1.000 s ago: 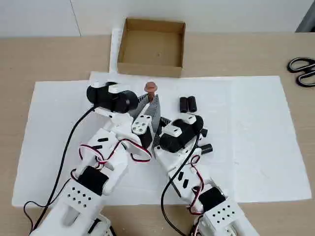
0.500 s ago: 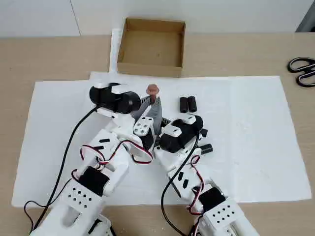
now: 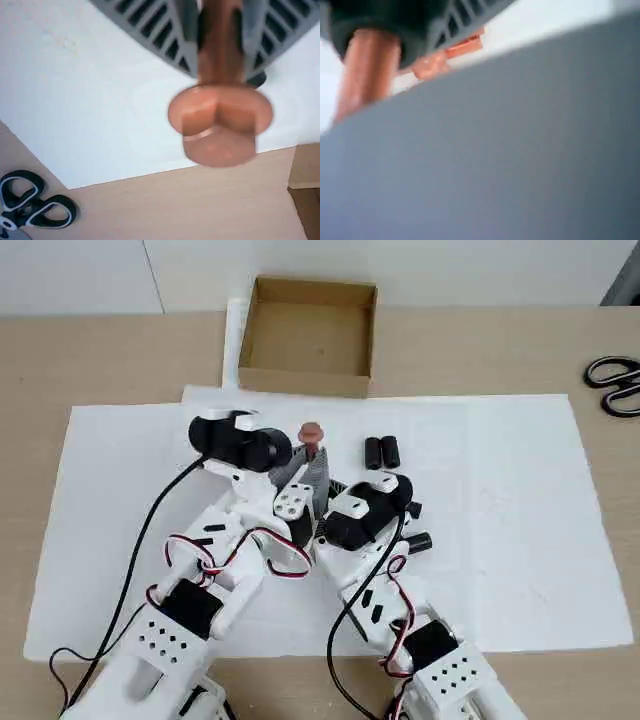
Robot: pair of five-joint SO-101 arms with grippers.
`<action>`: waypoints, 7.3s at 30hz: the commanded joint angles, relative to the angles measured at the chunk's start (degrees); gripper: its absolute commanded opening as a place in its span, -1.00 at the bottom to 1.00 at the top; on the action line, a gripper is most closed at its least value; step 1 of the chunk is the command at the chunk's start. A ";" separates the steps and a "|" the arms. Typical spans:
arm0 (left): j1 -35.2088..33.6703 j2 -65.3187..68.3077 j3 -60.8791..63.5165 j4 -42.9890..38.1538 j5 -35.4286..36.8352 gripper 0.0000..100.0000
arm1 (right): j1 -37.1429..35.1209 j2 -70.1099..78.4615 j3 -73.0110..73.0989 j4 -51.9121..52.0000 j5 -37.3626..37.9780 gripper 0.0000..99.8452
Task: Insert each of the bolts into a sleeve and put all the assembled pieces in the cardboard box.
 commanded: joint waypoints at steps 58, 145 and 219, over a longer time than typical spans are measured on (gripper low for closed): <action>-0.18 -3.25 0.13 4.57 -5.54 -0.99 | -0.13 -1.10 -0.18 -1.36 -0.18 -0.99; -42.11 -23.56 -1.54 35.87 -18.99 -0.77 | 14.90 50.15 -66.64 23.78 2.55 -0.99; -41.85 -23.56 -0.40 37.45 -20.92 -0.77 | 21.32 111.16 -187.78 90.77 6.59 -0.75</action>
